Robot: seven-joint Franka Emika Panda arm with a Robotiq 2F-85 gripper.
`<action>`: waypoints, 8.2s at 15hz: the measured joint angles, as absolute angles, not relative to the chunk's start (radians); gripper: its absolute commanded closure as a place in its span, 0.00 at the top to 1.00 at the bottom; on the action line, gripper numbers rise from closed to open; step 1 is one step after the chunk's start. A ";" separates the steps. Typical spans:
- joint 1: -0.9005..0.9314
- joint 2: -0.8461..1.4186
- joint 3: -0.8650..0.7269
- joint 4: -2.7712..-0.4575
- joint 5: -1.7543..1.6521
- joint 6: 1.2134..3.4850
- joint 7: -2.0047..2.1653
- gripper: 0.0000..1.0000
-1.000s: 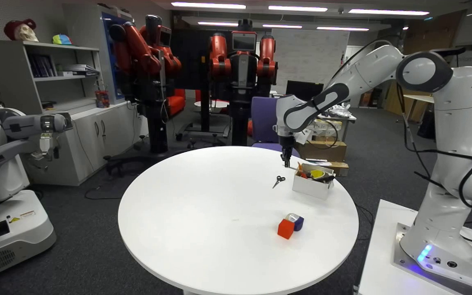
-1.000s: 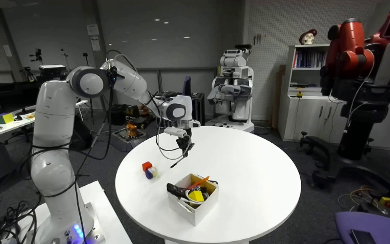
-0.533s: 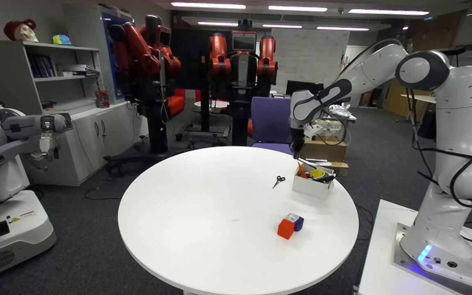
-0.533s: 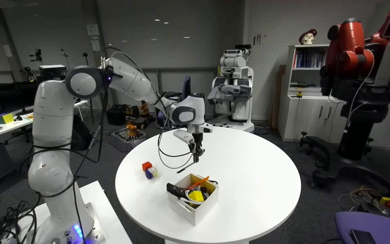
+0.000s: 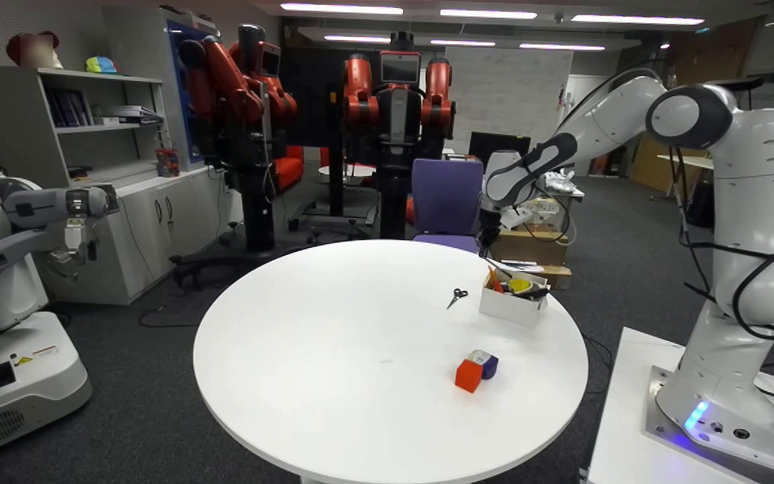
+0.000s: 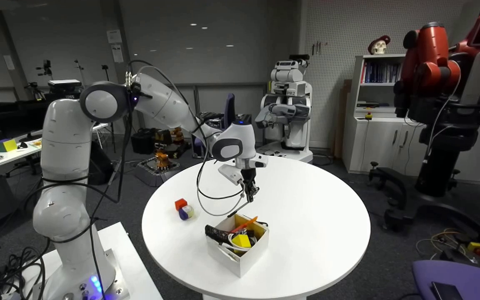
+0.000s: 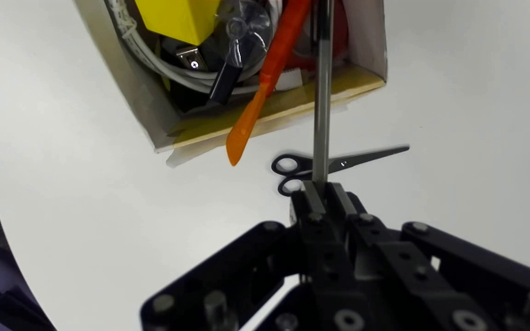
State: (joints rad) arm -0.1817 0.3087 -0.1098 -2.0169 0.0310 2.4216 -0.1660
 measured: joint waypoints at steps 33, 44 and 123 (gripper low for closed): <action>-0.165 0.143 0.022 -2.241 0.368 2.256 -0.508 1.00; 0.075 0.123 0.112 -2.393 0.260 2.354 -0.124 1.00; -0.096 0.338 -0.217 -2.065 -0.020 2.274 0.301 0.52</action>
